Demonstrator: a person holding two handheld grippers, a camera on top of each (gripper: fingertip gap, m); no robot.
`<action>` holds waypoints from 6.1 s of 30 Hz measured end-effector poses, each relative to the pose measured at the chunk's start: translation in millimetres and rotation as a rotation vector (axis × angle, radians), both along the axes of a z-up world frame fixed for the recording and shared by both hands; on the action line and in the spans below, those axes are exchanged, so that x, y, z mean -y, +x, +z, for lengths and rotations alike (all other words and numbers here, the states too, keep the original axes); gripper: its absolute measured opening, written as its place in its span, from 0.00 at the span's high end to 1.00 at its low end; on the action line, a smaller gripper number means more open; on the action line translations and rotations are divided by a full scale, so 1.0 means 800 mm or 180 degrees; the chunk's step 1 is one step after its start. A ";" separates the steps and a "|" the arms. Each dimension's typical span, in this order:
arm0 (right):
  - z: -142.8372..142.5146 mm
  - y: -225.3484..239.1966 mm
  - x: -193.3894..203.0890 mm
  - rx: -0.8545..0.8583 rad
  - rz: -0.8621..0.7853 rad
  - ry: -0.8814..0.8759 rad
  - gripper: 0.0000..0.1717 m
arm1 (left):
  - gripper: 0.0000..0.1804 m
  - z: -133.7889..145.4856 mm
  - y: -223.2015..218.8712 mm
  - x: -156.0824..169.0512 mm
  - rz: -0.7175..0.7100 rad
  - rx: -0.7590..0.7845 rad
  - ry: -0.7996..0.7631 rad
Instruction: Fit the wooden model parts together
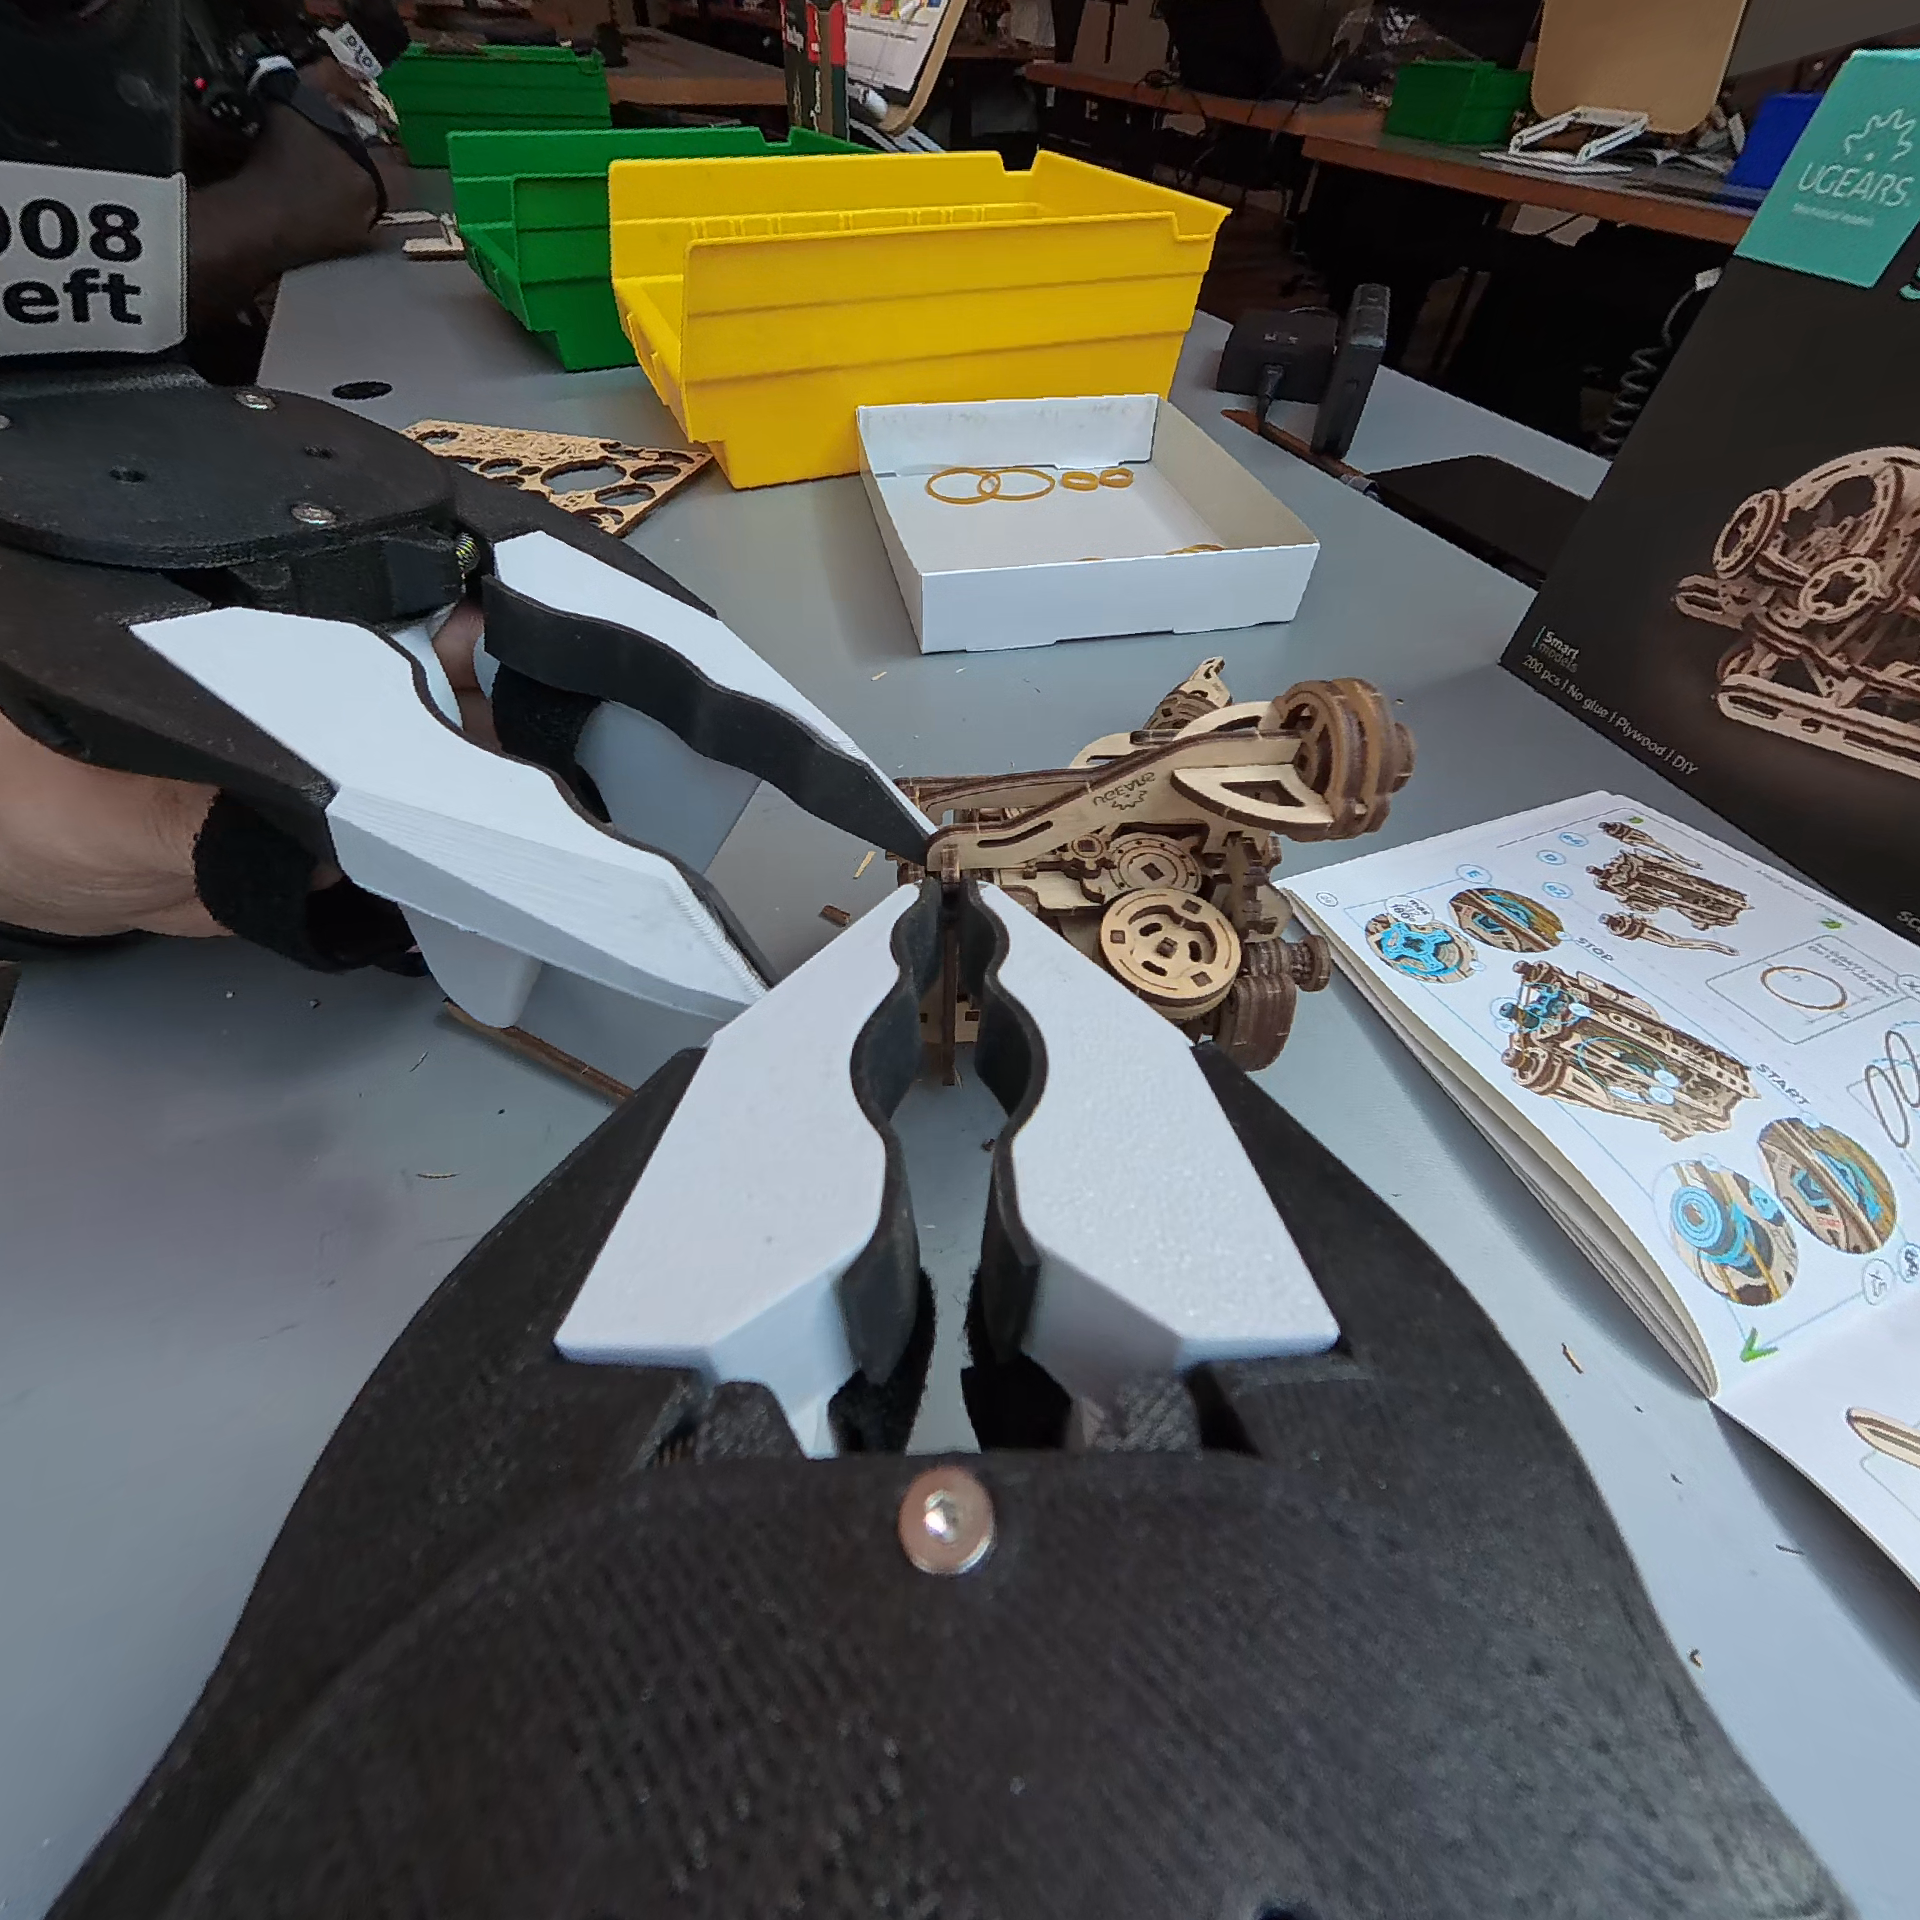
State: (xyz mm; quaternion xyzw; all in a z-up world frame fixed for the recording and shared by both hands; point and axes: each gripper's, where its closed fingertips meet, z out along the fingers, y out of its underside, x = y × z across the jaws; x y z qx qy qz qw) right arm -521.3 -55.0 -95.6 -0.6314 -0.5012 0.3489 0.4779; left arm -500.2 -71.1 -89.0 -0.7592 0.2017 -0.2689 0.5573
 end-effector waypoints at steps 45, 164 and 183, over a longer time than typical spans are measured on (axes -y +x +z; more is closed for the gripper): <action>0.001 0.004 -0.002 -0.0063 0.0079 0.0126 0.99 | 0.63 0.011 0.011 -0.002 -0.0456 0.0388 0.0033; 0.001 0.022 0.006 -0.0015 0.0877 -0.0279 0.99 | 0.99 -0.009 0.001 -0.012 -0.2793 -0.0836 0.0861; 0.001 0.022 0.007 -0.0007 0.0863 -0.0269 0.99 | 0.99 -0.009 0.001 -0.011 -0.2779 -0.0948 0.0876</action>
